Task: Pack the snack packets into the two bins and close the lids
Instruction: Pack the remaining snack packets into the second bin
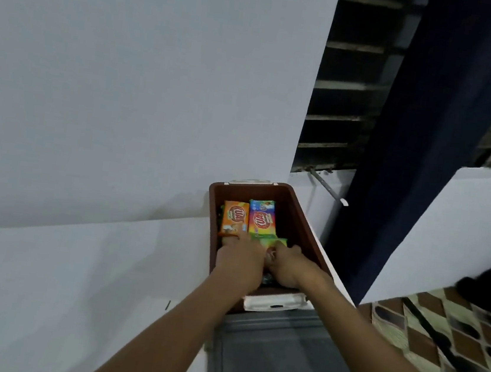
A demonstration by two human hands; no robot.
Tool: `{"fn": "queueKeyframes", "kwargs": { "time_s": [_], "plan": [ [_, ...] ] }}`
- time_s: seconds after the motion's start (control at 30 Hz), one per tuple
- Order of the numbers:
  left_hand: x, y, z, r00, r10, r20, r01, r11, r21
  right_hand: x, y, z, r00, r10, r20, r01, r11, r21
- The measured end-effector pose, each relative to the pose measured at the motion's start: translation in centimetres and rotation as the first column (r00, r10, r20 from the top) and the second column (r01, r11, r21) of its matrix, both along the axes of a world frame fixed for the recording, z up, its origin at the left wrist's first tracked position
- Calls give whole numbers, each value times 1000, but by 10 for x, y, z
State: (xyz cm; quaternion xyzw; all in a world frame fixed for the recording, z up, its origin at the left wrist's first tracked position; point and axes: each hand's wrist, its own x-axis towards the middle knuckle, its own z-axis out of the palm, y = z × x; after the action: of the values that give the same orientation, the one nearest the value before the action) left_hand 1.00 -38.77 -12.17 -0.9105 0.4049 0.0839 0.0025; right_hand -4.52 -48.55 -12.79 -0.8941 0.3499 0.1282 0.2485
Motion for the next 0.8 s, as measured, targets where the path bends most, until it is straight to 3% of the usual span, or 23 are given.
{"fn": "queueKeyframes", "kwargs": {
  "time_s": [0.1,0.17,0.27,0.33,0.43,0.53,0.6,0.67,0.73,0.8],
  "plan": [
    [15,8,10,963,-13,-269,10,1000,-12,-4,-13,-6,983,83,165,-78,996,-35],
    [16,18,12,944,-13,-329,-15,997,-82,-10,-22,-8,970,126,208,-108,990,-95],
    [3,26,-1,957,-18,-289,-57,967,-249,-15,-20,-16,953,154,261,-135,987,-86],
    [-10,32,-13,975,-21,-221,-80,896,-437,-19,-13,-19,923,129,363,-100,990,-99],
    [-37,49,-29,994,46,-103,-107,677,-728,-37,-3,-21,785,225,578,-10,936,-351],
    [-75,77,-52,994,102,50,-15,556,-831,-76,14,-30,632,262,729,48,926,-374],
    [-95,94,-69,975,168,142,18,582,-813,-109,20,-50,658,234,716,49,935,-351],
    [-106,109,-79,964,253,77,-128,700,-703,-140,15,-74,768,179,614,118,904,-411],
    [-111,121,-94,930,356,-92,-362,839,-406,-165,8,-97,917,-2,398,219,837,-501],
    [-117,131,-106,904,375,-203,-411,894,-180,-183,13,-109,959,-226,170,281,822,-495]
  ]
}}
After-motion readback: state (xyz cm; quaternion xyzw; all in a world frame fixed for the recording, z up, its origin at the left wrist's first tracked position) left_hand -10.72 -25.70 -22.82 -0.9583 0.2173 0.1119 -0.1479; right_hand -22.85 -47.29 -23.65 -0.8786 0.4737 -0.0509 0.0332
